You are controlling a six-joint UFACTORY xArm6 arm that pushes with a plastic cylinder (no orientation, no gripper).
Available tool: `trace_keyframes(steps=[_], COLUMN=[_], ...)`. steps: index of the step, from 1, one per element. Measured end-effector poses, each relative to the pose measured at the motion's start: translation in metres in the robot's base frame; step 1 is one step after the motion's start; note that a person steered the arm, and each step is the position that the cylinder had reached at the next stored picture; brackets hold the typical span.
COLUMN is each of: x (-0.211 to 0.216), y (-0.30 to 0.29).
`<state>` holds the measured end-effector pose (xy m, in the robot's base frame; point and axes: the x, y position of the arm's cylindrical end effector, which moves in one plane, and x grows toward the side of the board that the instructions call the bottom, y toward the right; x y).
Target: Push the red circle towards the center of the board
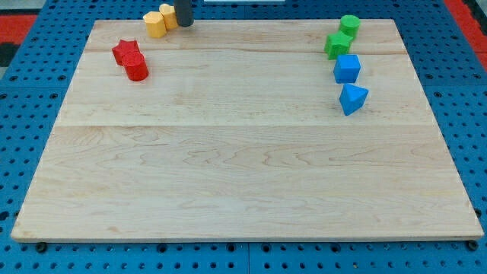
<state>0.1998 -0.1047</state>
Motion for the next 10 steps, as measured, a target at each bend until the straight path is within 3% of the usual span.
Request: trace_keyframes(steps=[2, 4, 8, 10], x=[0.032, 0.065, 0.085, 0.138], y=[-0.071, -0.095, -0.120, -0.078])
